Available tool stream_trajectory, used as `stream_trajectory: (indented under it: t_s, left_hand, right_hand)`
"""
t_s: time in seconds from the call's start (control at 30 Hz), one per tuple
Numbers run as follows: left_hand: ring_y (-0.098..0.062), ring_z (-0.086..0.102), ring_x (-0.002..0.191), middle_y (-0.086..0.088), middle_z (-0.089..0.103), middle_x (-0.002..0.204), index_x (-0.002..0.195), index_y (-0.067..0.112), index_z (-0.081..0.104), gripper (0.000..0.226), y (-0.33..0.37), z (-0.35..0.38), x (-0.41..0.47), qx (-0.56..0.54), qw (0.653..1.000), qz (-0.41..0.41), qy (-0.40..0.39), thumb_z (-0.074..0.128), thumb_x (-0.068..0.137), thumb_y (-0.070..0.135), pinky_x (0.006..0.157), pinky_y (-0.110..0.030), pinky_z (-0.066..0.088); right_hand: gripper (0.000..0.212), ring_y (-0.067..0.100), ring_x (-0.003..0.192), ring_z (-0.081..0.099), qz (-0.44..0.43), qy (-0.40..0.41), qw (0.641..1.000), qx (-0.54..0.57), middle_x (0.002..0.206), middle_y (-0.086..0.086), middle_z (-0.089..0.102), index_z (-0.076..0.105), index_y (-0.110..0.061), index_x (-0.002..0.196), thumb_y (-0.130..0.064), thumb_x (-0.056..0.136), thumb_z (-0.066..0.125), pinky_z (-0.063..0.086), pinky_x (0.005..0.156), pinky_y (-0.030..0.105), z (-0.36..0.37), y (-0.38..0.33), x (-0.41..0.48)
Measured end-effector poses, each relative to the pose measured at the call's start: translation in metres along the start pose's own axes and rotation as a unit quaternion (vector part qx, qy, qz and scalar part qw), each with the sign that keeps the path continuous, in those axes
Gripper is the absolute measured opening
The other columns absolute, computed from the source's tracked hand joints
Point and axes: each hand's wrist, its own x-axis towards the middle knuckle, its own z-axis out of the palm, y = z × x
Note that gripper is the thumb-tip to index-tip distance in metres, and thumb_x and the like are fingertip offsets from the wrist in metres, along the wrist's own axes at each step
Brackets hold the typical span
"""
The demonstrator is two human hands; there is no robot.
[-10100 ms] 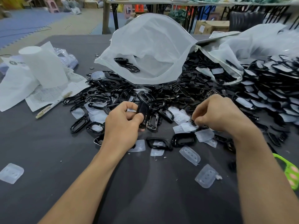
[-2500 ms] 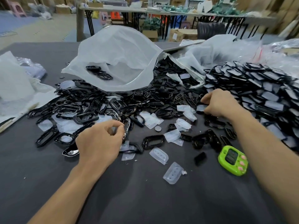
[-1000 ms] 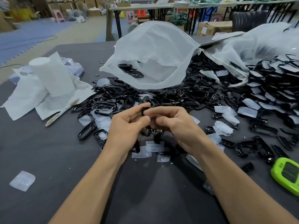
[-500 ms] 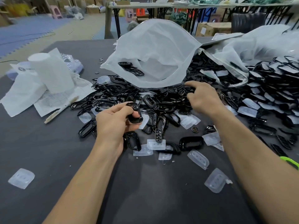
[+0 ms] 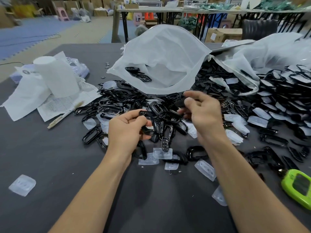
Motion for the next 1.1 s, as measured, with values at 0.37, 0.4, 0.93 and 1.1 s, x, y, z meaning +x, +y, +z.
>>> stream_trajectory:
  t_s: [0.37, 0.4, 0.93, 1.1]
  left_hand:
    - [-0.014, 0.075, 0.073, -0.014, 0.081, 0.092, 0.101, 0.013, 0.081, 0.014, -0.008, 0.004, -0.005, -0.01, 0.998, -0.011, -0.064, 0.07, 0.095, 0.005, 0.071, -0.04, 0.065]
    - [-0.015, 0.076, 0.074, -0.014, 0.081, 0.093, 0.102, 0.012, 0.08, 0.014, -0.009, 0.005, -0.004, -0.01, 0.998, -0.014, -0.064, 0.07, 0.096, 0.005, 0.077, -0.046, 0.065]
    - [-0.009, 0.072, 0.08, -0.002, 0.08, 0.085, 0.09, 0.012, 0.082, 0.019, -0.004, 0.004, -0.005, -0.028, 0.999, 0.008, -0.026, 0.071, 0.09, -0.003, 0.08, -0.025, 0.058]
    - [-0.006, 0.072, 0.083, 0.002, 0.08, 0.087, 0.078, 0.017, 0.084, 0.034, -0.002, 0.002, -0.003, -0.049, 0.997, 0.04, -0.035, 0.071, 0.085, -0.013, 0.079, -0.018, 0.055]
  right_hand:
    - [0.022, 0.01, 0.046, 0.062, 0.136, -0.167, 0.957, 0.195, 0.06, 0.005, 0.069, 0.07, -0.01, 0.07, -0.002, 0.091, 0.07, 0.049, 0.051, 0.016, 0.013, -0.006, -0.041]
    - [0.029, 0.01, 0.046, 0.06, 0.139, -0.168, 0.957, 0.19, 0.06, 0.006, 0.068, 0.072, -0.013, 0.065, -0.003, 0.092, 0.07, 0.048, 0.051, 0.016, 0.013, -0.005, -0.04]
    - [0.02, 0.013, 0.053, 0.063, 0.233, -0.161, 0.934, 0.216, 0.074, 0.012, 0.074, 0.061, -0.014, 0.081, -0.004, 0.098, 0.058, 0.049, 0.053, 0.022, 0.013, -0.002, -0.036]
    - [0.017, 0.014, 0.051, 0.057, 0.228, -0.165, 0.933, 0.226, 0.068, 0.012, 0.069, 0.068, -0.01, 0.086, -0.001, 0.098, 0.06, 0.047, 0.049, 0.02, 0.011, 0.0, -0.035]
